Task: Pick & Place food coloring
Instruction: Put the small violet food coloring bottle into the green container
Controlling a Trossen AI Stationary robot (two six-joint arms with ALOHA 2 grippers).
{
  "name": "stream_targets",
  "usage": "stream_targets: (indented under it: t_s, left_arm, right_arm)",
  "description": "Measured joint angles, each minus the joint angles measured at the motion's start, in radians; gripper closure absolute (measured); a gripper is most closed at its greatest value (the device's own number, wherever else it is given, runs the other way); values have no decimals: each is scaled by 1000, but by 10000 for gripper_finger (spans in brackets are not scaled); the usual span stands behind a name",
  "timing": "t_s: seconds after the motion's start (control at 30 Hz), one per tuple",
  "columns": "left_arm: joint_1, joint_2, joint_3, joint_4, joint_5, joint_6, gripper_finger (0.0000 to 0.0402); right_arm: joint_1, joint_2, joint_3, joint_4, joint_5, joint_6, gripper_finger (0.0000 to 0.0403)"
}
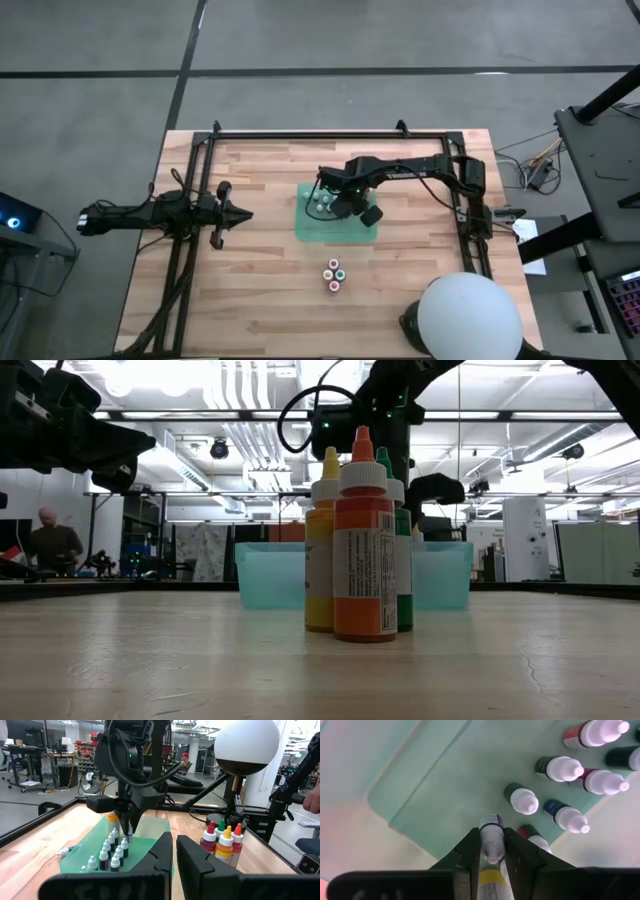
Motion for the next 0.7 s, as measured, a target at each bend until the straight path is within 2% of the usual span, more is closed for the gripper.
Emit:
stream_targets:
  t_s: [0.7]
  left_arm:
    - [1,0,0,0,0,0,401]
  right_arm:
    - [-4,0,-81,83,1,11,339]
